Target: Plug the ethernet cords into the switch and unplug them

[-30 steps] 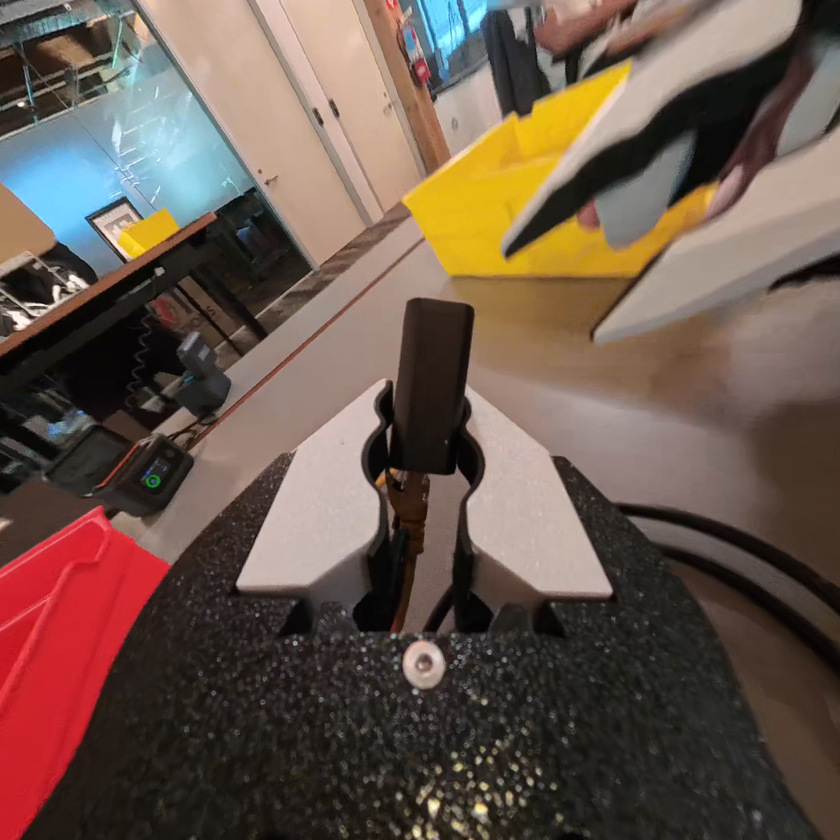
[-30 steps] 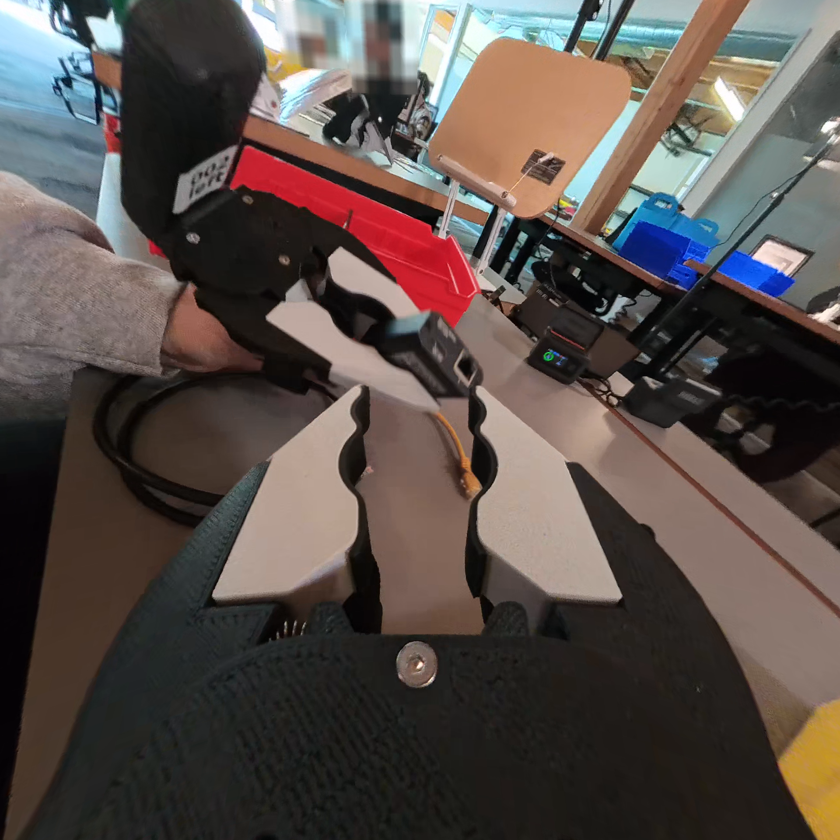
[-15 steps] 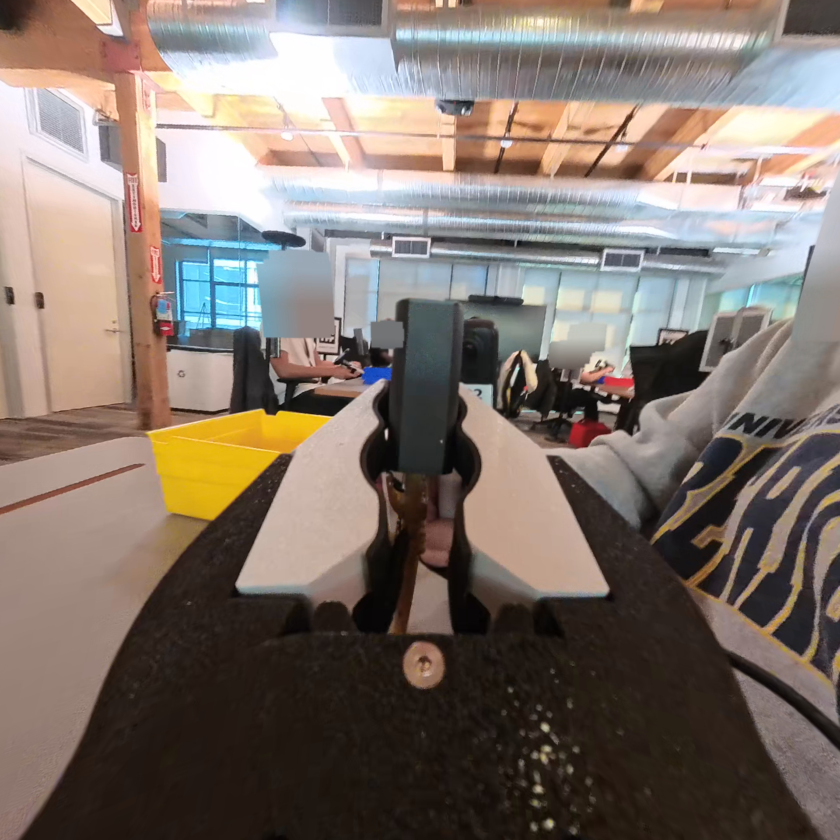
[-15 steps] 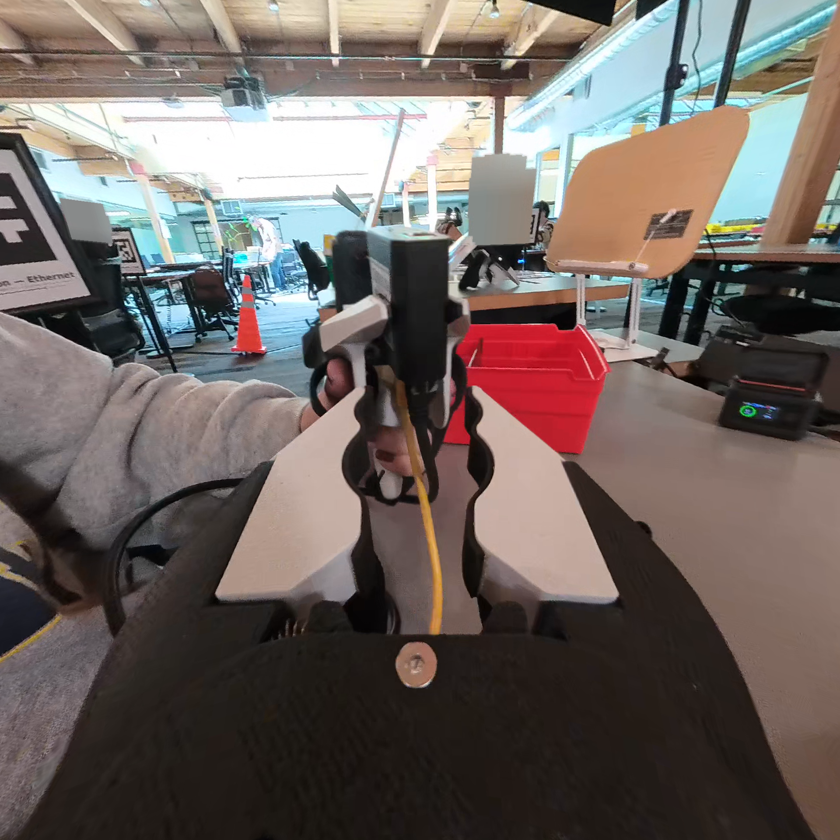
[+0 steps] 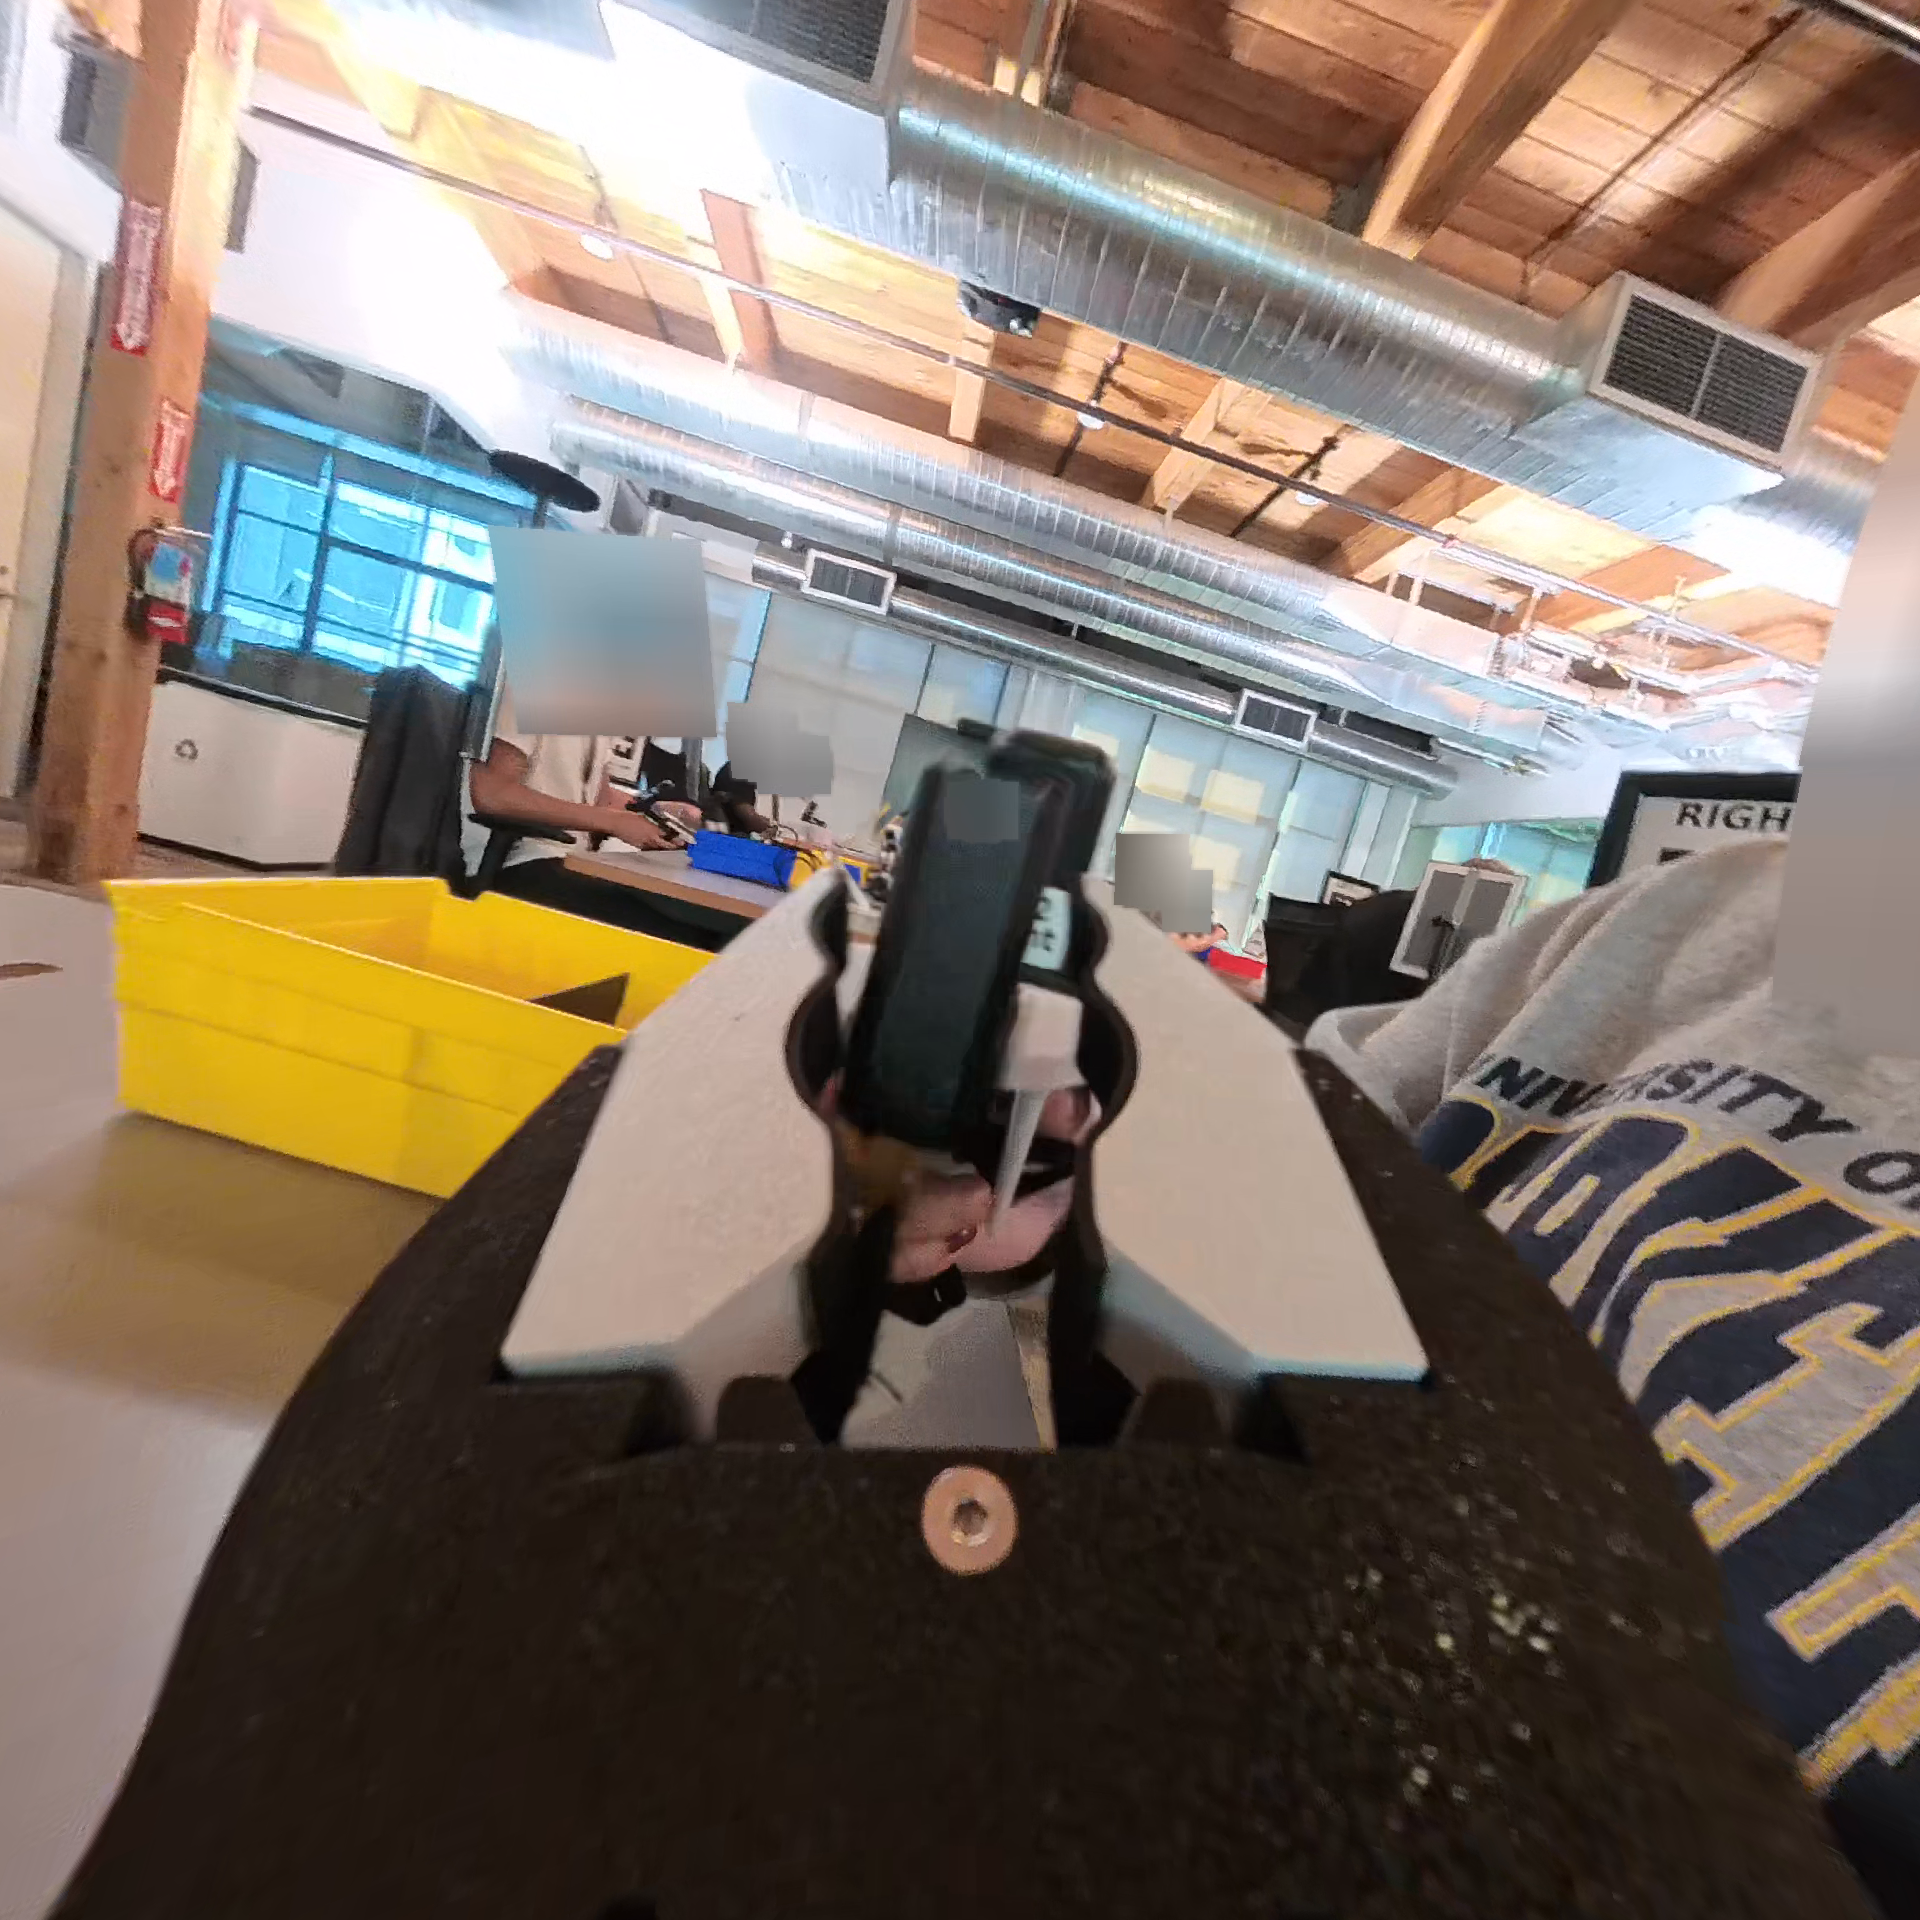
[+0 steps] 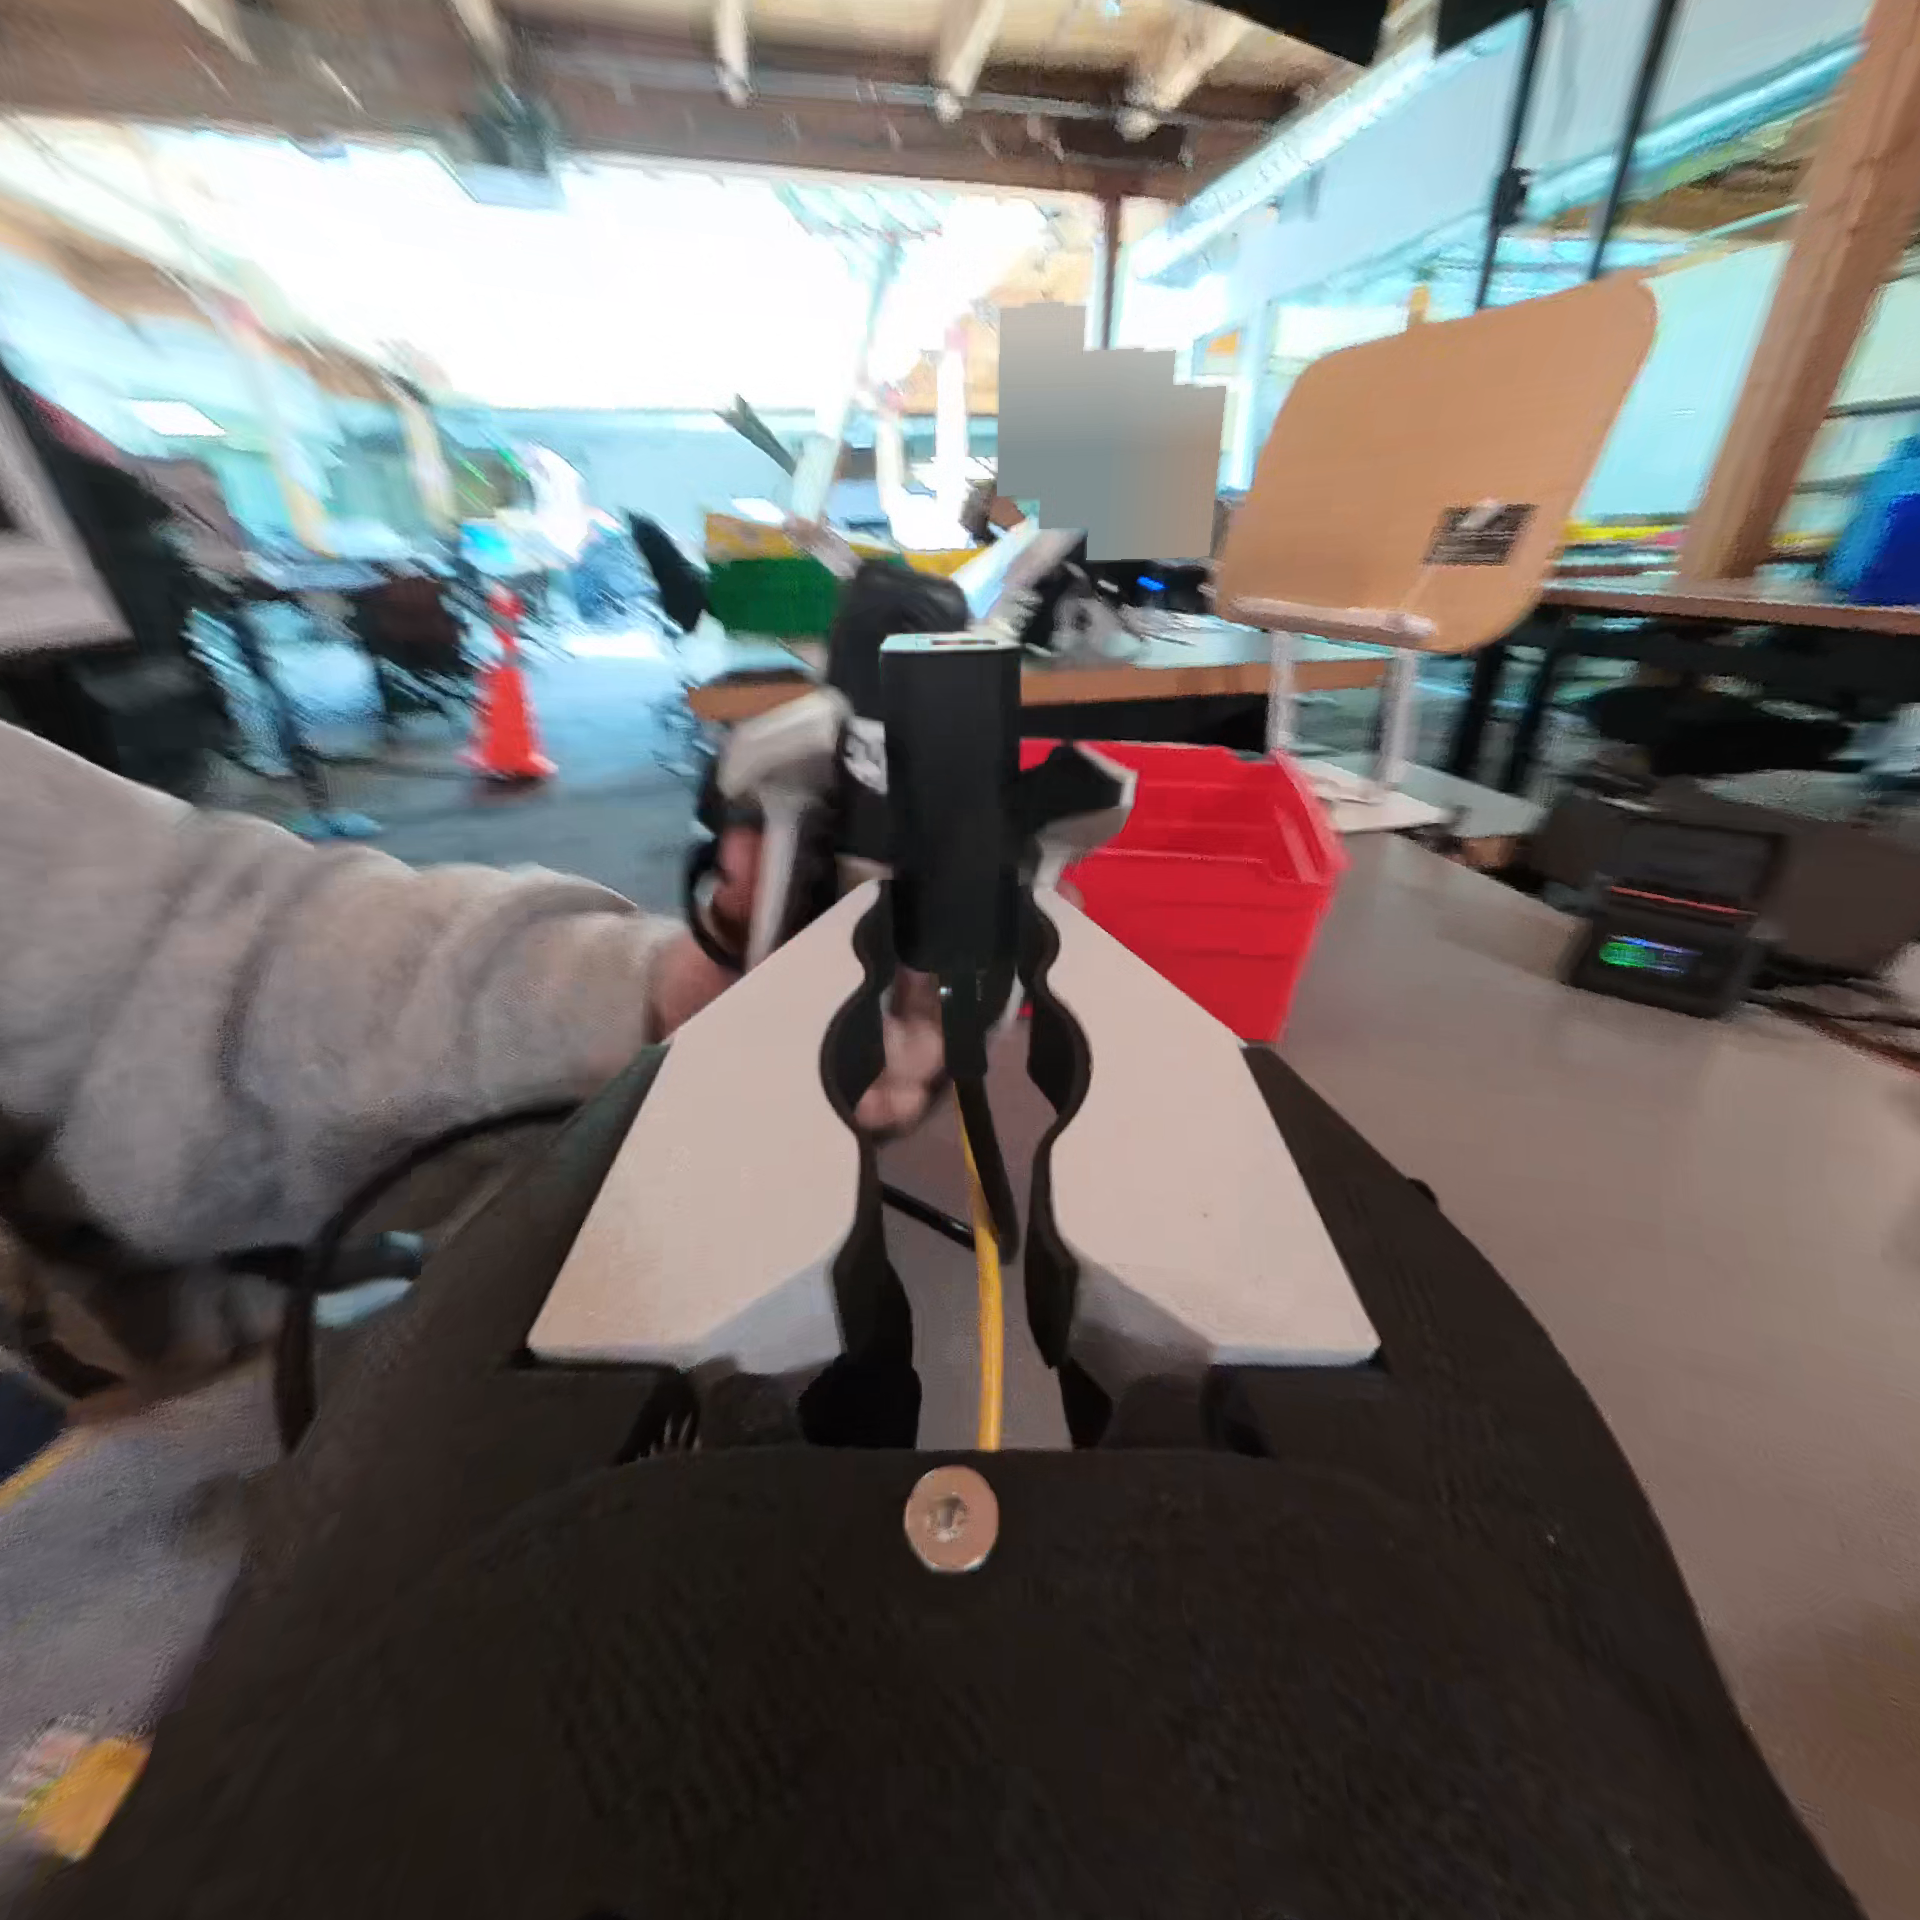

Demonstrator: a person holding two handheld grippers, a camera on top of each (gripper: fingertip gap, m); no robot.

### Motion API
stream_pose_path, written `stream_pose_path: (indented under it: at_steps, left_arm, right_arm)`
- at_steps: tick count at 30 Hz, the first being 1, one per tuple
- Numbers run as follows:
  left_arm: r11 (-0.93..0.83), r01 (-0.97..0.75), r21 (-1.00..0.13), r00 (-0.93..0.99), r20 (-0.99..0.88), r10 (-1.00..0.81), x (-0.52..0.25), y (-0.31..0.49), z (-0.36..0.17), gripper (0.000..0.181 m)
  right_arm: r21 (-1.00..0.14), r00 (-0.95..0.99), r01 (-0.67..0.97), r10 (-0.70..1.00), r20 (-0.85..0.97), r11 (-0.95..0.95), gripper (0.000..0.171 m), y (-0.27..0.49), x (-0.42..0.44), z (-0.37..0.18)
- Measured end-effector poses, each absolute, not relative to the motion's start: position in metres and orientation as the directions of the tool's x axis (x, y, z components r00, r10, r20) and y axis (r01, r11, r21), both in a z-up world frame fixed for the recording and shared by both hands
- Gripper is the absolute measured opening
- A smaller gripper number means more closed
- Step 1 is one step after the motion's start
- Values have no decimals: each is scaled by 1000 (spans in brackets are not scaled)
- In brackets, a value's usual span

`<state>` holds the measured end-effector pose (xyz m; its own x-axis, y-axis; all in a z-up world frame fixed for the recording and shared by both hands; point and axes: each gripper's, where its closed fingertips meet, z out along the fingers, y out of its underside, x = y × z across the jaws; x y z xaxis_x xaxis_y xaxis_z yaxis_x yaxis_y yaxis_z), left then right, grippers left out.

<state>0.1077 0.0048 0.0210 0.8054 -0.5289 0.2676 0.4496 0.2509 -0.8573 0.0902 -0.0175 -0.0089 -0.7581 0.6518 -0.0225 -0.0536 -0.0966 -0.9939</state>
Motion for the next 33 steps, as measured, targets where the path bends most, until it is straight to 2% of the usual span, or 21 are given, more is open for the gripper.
stream_pose_path:
  at_steps: [3, 5, 7, 10, 12, 14, 16, 23, 27, 28, 30, 33]
  left_arm:
    - [260, 388, -884, 876, 265, -404, 84, 3, 27, 78]
    - [236, 202, -950, 959, 143, -246, 71, 3, 20, 84]
    - [153, -37, -988, 996, -49, -76, 59, 2, 9, 86]
    - [-32, -364, -931, 926, -366, 92, 46, 2, -5, 85]
    - [-152, -540, -828, 818, -559, 138, 43, 3, -13, 84]
    - [-258, -663, -703, 689, -708, 156, 40, 5, -22, 82]
    - [-311, -738, -599, 598, -794, 111, 46, 11, -35, 76]
    - [-385, -843, -376, 424, -905, -45, 60, 23, -78, 54]
    - [-421, -840, -342, 415, -905, -92, 60, 27, -94, 38]
    - [-426, -839, -338, 408, -910, -81, 58, 26, -93, 26]
    - [-411, -839, -356, 425, -901, -87, 58, 24, -95, 22]
    - [-399, -813, -425, 497, -863, -93, 56, 23, -101, 21]
  right_arm:
    - [-989, -610, -94, 779, 148, 115, 20, 1, 76, -17]
    - [-956, -485, -102, 826, 288, 273, 20, 16, 67, -21]
    - [-875, -344, -103, 809, 477, 473, 20, 31, 60, -24]
    - [-636, -148, -61, 623, 768, 770, 20, 47, 54, -28]
    - [-436, -59, -25, 434, 899, 900, 20, 50, 52, -31]
    - [-307, -53, -3, 306, 950, 952, 20, 47, 51, -40]
    - [-291, -102, -10, 288, 952, 957, 20, 41, 51, -52]
    - [-275, -194, -27, 265, 945, 961, 21, 29, 53, -73]
    - [-260, -266, -47, 239, 934, 965, 21, 24, 55, -88]
    - [-267, -278, -57, 242, 930, 962, 22, 23, 56, -91]
    - [-308, -281, -89, 273, 920, 947, 33, 22, 58, -89]
    - [-404, -352, -64, 359, 865, 912, 39, 29, 59, -90]
